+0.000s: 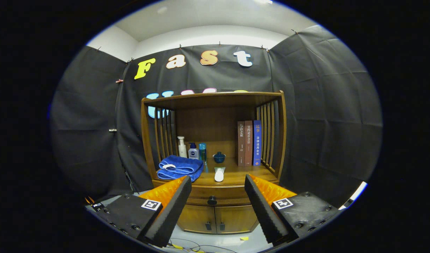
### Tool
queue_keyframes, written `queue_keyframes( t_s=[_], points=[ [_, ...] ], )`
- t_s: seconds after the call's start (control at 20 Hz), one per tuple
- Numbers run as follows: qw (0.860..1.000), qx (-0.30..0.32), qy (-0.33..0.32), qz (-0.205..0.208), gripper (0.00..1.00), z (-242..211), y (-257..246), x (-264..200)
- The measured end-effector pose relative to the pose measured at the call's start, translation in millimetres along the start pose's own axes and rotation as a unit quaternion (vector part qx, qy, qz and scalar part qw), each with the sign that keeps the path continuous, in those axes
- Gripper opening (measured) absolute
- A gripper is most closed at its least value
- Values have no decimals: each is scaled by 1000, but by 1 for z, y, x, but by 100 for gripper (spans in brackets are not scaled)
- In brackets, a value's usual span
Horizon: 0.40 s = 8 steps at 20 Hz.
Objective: Pull open the drawer, take out the items inside it, and place them on the countertop above the cabinet.
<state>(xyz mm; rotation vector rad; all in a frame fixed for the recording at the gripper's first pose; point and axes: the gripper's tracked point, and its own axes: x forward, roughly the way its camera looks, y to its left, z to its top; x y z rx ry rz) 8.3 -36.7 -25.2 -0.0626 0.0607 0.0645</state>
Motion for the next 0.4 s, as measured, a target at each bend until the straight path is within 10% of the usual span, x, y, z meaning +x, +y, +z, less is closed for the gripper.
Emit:
queue_keyframes(
  t_s=[0.4],
  points=[
    [1000,7,16,16,100,-2,13,-3]
  ],
)
